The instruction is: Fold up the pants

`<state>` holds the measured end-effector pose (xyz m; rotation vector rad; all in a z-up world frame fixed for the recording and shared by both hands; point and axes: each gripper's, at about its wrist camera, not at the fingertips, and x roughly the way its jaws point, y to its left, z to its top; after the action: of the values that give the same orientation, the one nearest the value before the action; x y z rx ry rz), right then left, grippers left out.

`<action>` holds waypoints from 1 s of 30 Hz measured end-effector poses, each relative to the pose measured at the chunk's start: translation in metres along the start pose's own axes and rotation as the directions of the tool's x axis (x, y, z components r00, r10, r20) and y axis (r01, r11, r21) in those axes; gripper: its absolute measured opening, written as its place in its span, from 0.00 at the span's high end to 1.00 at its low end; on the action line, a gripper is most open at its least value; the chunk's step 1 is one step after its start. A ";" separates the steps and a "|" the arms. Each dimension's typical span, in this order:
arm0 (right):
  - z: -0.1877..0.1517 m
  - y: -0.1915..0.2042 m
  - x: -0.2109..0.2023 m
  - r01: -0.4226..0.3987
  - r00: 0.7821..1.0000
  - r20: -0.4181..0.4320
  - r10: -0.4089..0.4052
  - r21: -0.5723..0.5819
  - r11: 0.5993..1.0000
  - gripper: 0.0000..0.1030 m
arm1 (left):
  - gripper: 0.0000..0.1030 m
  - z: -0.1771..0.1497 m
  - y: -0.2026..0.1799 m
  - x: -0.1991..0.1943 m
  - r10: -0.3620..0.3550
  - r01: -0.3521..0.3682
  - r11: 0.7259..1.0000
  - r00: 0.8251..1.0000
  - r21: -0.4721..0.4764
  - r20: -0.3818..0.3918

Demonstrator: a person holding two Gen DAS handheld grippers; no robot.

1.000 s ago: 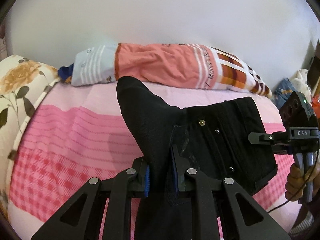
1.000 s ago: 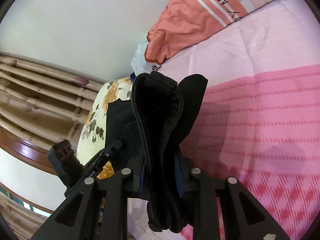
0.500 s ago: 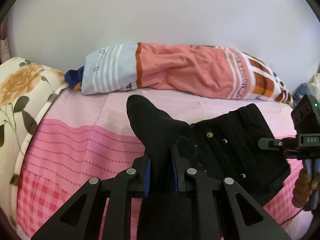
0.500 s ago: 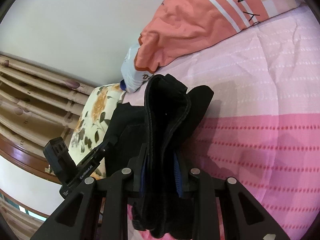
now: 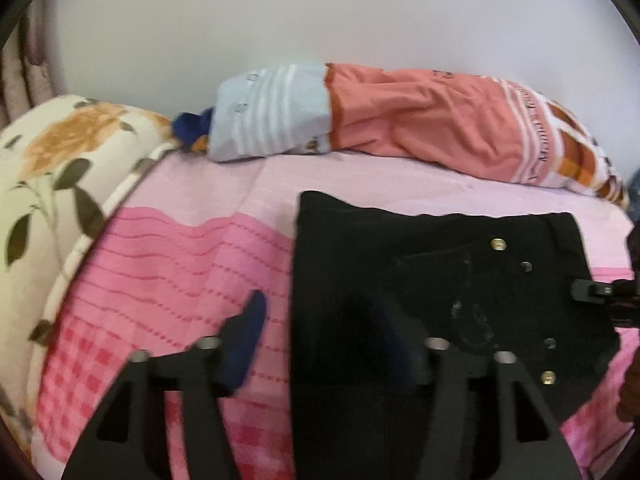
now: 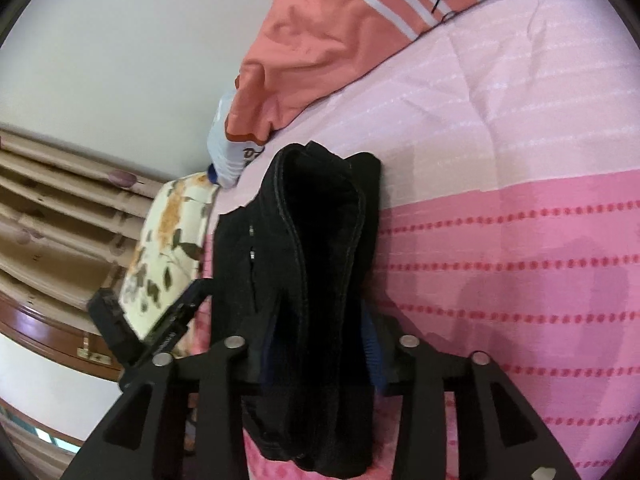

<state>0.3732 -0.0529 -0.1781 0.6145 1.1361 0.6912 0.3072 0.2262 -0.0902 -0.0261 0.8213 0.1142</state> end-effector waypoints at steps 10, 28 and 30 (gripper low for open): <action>-0.048 0.104 -0.056 0.285 0.939 0.282 -0.195 -0.325 0.902 0.22 | 0.12 -0.006 -0.026 -0.051 0.137 -0.145 0.988 0.982 0.059 0.130; -0.121 0.167 -0.117 0.456 0.829 0.498 -0.254 -0.339 0.823 0.07 | 0.00 -0.008 -0.057 -0.205 0.158 -0.141 0.987 0.907 -0.071 0.389; -0.125 0.173 -0.128 0.446 0.827 0.511 -0.234 -0.343 0.827 0.05 | 0.00 -0.008 -0.059 -0.221 0.164 -0.137 0.986 0.897 -0.095 0.411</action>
<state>0.1905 -0.0270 -0.0111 0.1358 0.5916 0.4330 0.1590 0.1471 0.0645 0.0023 0.3876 0.2833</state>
